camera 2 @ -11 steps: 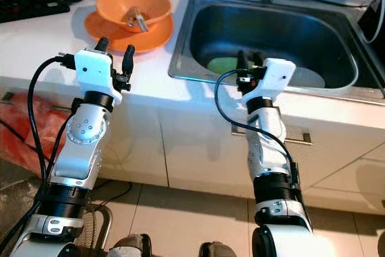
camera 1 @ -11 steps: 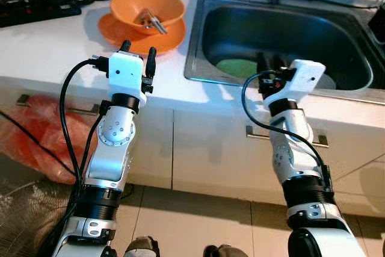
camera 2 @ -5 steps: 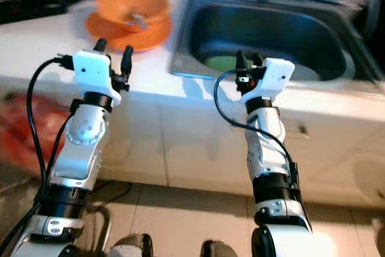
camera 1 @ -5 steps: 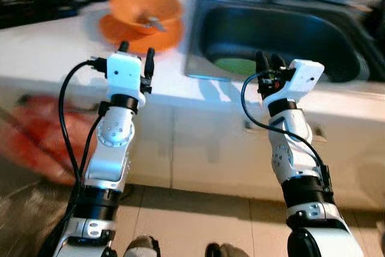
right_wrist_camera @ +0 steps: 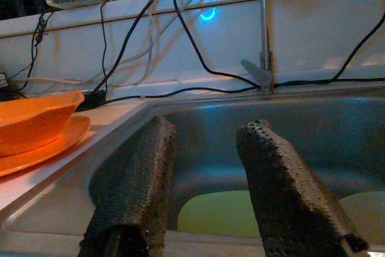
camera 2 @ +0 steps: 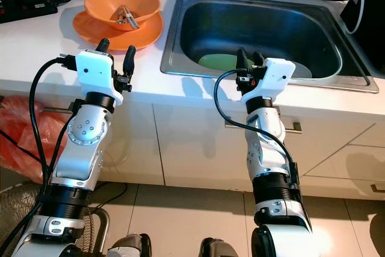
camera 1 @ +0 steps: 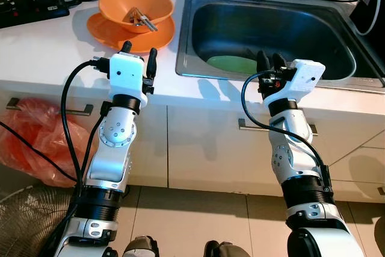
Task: Kitchen organization
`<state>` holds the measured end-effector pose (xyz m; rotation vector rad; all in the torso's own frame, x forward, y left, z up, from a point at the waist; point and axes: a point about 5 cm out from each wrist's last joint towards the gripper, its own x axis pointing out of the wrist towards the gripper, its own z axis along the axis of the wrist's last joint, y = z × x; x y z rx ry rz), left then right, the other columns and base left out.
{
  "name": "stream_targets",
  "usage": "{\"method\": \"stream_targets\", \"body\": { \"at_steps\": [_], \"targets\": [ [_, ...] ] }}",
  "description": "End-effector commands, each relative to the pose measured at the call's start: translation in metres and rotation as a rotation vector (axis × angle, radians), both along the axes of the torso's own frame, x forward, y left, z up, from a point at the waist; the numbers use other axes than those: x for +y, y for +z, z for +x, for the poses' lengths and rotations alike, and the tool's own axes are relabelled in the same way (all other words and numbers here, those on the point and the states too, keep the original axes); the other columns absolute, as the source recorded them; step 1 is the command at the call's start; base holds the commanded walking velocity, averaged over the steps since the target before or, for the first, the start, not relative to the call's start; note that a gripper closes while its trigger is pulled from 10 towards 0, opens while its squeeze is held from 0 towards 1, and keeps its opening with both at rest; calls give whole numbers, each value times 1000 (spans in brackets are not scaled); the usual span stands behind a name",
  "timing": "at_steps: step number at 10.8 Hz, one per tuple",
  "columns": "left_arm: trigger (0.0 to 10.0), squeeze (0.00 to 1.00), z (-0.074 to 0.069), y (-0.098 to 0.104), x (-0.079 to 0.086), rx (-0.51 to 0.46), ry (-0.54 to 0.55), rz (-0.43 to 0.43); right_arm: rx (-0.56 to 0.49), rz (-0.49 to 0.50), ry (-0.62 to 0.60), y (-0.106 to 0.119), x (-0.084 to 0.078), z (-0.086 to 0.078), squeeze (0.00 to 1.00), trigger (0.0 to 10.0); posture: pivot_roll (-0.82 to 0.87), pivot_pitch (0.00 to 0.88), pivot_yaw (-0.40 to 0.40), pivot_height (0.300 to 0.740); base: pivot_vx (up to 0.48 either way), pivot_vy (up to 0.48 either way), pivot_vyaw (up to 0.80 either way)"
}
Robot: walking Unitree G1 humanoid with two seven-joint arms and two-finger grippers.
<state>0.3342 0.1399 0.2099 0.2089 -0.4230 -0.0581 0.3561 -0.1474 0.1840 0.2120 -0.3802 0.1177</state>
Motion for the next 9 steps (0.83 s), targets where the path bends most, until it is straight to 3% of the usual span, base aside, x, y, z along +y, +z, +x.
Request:
{"method": "stream_targets", "body": {
  "at_steps": [1, 2, 5, 9],
  "targets": [
    [10000, 0, -2, 3, -2, -14, -5, 4, -17, -20, 7, 3, 1, 0, 0, 10000, 96, 121, -60, 740, 247, 0, 0],
    [10000, 0, -2, 3, -2, -13, -2, 3, -23, -44, 12, 3, 2, -1, 0, 10000, 96, 121, -60, 740, 262, 0, 0],
    [10000, 0, -1, 2, -1, -11, 3, 0, -31, -68, 18, 3, 4, -2, 0, 10000, 96, 120, -61, 740, 277, 0, 665],
    [10000, 0, -1, 2, -2, -10, -1, 2, -24, -45, 6, 2, 2, -1, 0, 10000, 96, 120, -60, 740, 284, 0, 0]
  ]
}}
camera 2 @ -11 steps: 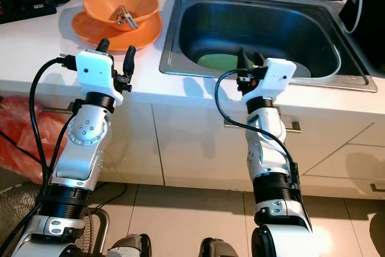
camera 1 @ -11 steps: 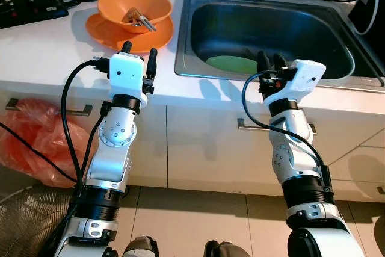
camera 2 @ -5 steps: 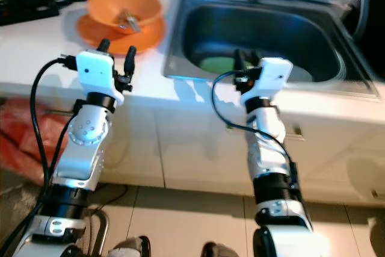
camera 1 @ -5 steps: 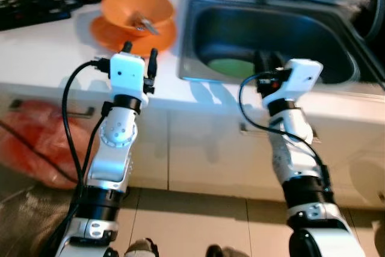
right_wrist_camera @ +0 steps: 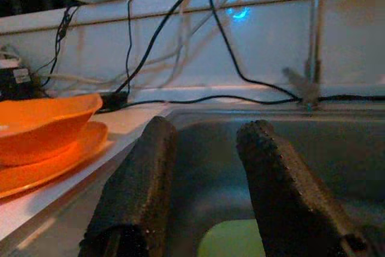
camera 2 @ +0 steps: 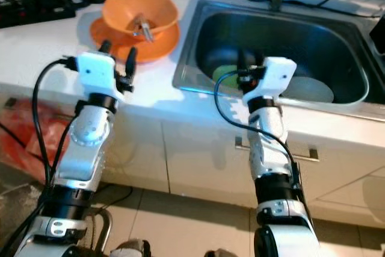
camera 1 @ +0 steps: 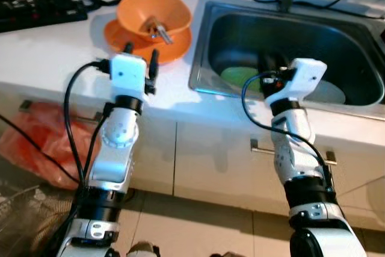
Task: Kitchen organization
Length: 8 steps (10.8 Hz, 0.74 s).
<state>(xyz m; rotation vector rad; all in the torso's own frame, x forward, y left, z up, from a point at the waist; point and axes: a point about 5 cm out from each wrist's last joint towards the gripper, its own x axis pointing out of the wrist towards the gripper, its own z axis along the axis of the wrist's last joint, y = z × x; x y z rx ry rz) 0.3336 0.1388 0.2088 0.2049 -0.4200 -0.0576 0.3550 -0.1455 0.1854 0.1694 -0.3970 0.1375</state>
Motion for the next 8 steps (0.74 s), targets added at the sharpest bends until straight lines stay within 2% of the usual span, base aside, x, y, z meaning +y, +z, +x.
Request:
{"method": "stream_targets", "body": {
  "at_steps": [1, 8],
  "targets": [
    [10000, 0, -1, 4, -1, -13, -3, 6, -2, 0, -3, 1, 0, 0, 0, 10000, 96, 120, -60, 740, 285, 0, 0],
    [10000, 0, -1, 4, -3, -16, -14, 4, 5, 6, -3, -1, 0, 0, 0, 10000, 96, 121, -58, 740, 289, 0, 0]
  ]
}}
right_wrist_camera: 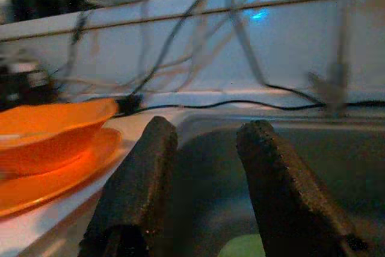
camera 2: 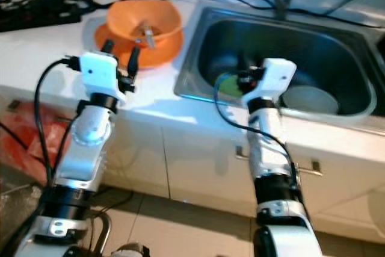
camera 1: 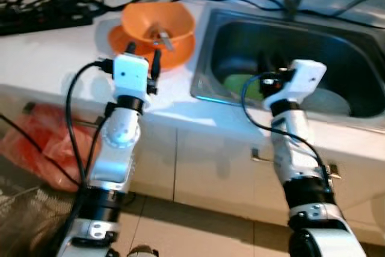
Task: Kitchen organization
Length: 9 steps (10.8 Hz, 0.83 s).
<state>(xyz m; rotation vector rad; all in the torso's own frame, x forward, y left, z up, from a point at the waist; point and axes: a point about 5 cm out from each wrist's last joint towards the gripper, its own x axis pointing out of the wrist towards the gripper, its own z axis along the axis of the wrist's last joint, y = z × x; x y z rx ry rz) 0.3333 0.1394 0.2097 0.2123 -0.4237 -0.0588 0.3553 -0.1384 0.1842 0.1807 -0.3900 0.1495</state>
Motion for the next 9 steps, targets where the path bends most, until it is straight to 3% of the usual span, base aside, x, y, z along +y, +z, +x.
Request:
{"method": "stream_targets", "body": {
  "at_steps": [1, 6, 9],
  "targets": [
    [10000, 0, -1, 3, -3, -12, -13, -4, -2, -2, -18, 1, -7, 0, 0, 10000, 96, 121, -58, 740, 300, 0, 0],
    [10000, 0, -1, 5, -3, -15, -16, -4, -2, 0, -17, 1, -7, 0, 0, 10000, 95, 122, -58, 740, 300, 0, 0],
    [10000, 0, -3, 7, -5, -27, -38, -13, -2, 1, -18, 1, -7, 0, 0, 10000, 96, 121, -58, 740, 0, 0, 0]
  ]
}}
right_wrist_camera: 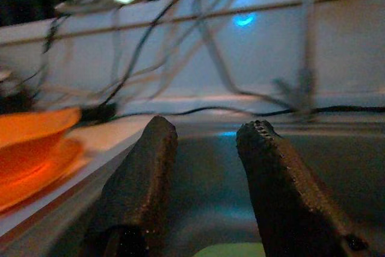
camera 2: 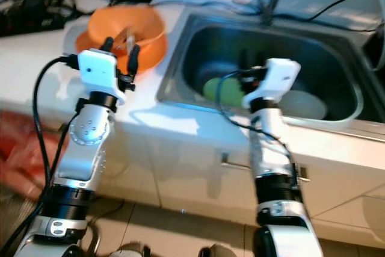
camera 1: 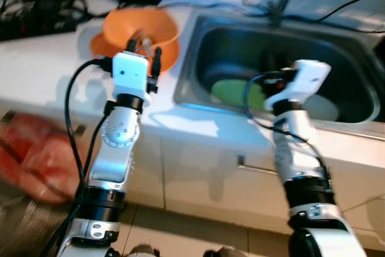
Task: Kitchen organization
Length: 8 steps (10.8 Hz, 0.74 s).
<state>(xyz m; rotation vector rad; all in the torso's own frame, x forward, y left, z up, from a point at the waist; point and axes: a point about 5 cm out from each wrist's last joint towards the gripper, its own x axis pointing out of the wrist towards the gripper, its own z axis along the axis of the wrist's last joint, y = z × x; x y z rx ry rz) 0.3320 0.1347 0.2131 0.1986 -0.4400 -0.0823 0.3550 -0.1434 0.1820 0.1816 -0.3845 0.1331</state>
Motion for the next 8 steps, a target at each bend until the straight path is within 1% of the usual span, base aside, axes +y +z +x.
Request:
{"method": "stream_targets", "body": {
  "at_steps": [1, 4, 6, 7, 8],
  "targets": [
    [10000, 0, -2, 4, -1, -19, -12, -5, -10, -2, -2, 3, -2, 0, 0, 10000, 96, 120, -58, 740, 0, 0, 0],
    [10000, 0, -2, 5, -1, -19, -10, -1, -9, 0, -1, 2, -2, 0, 0, 10000, 96, 119, -57, 740, 0, 0, 0],
    [10000, 0, -2, 1, 1, 0, -4, 17, -8, 1, -2, 2, -2, 0, 0, 10000, 96, 119, -57, 740, 0, 0, 0],
    [10000, 0, -1, -1, 2, 20, 4, 54, -8, 1, 0, 2, -2, 0, 0, 10000, 96, 119, -57, 740, 0, 0, 0],
    [10000, 0, 3, -4, 5, 39, 33, 184, -8, 3, -1, 2, -2, 0, 0, 10000, 96, 119, -57, 740, 0, 0, 0]
  ]
}}
